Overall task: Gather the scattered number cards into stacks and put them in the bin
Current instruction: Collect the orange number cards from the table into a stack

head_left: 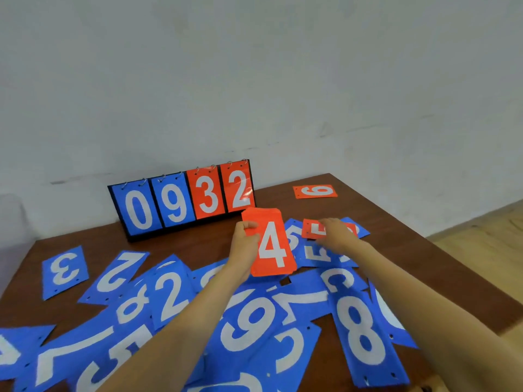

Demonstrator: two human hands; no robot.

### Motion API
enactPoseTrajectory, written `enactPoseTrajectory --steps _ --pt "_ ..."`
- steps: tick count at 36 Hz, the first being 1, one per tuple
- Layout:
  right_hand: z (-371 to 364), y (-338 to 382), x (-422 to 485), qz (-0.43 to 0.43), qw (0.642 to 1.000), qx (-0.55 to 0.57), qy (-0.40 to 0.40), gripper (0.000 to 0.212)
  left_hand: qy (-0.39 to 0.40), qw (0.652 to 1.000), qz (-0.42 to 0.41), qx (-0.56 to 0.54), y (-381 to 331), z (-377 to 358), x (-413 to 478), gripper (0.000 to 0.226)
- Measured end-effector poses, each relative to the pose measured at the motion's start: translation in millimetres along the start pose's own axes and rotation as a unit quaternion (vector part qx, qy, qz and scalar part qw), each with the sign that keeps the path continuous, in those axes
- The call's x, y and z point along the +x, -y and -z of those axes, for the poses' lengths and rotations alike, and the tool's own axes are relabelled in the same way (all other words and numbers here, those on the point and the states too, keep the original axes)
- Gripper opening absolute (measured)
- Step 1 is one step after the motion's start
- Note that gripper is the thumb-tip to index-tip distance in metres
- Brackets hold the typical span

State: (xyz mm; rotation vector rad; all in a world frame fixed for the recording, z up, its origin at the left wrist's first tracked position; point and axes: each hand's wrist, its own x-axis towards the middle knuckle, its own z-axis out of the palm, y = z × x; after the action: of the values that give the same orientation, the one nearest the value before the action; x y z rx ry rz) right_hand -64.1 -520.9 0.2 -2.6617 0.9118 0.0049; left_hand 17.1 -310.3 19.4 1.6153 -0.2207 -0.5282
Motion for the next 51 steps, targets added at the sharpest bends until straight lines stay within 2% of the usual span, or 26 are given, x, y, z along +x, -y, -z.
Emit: enactPoseTrajectory --steps 2,5,11,13,19,23,26,30,35,40,44,51 --pt "-1 -7 12 0.01 0.999 -0.032 0.017 0.06 -0.006 1.0 0.006 0.006 3 -4 10 0.023" --pt "-3 -14 25 0.011 0.998 0.0 0.066 0.054 -0.011 1.0 0.013 0.015 8 -10 22 0.023" --pt "-6 -16 26 0.089 0.986 -0.127 0.058 0.038 -0.014 1.0 0.022 0.013 14 -17 33 0.022" --pt "-8 -16 24 0.115 0.982 -0.149 0.026 0.031 -0.016 0.999 0.024 0.016 15 -19 32 0.023" --pt "-6 -4 13 0.105 0.983 -0.079 -0.128 0.023 -0.019 1.0 0.007 0.022 10 -14 21 0.022" --pt "9 14 -9 0.129 0.958 -0.006 -0.255 0.025 -0.024 1.0 -0.003 0.001 1 -3 9 0.024" --pt "26 37 -31 0.156 0.939 0.074 -0.296 0.024 -0.033 0.999 -0.021 -0.013 -9 6 -5 0.024" --pt "51 69 -64 0.157 0.915 0.239 -0.284 0.024 -0.03 0.998 -0.032 -0.042 -20 18 -28 0.025" --pt "62 97 -95 0.121 0.9 0.379 -0.18 0.022 -0.035 0.996 -0.053 -0.059 -34 35 -57 0.019" --pt "61 110 -115 0.118 0.899 0.39 -0.159 0.02 -0.033 0.994 -0.081 -0.062 -42 47 -80 0.005" --pt "60 119 -121 0.101 0.898 0.395 -0.165 0.018 -0.019 0.993 -0.098 -0.07 -43 53 -92 0.007" --pt "42 130 -122 0.077 0.92 0.353 -0.155 0.013 0.016 0.992 -0.101 -0.073 -34 50 -94 0.024"
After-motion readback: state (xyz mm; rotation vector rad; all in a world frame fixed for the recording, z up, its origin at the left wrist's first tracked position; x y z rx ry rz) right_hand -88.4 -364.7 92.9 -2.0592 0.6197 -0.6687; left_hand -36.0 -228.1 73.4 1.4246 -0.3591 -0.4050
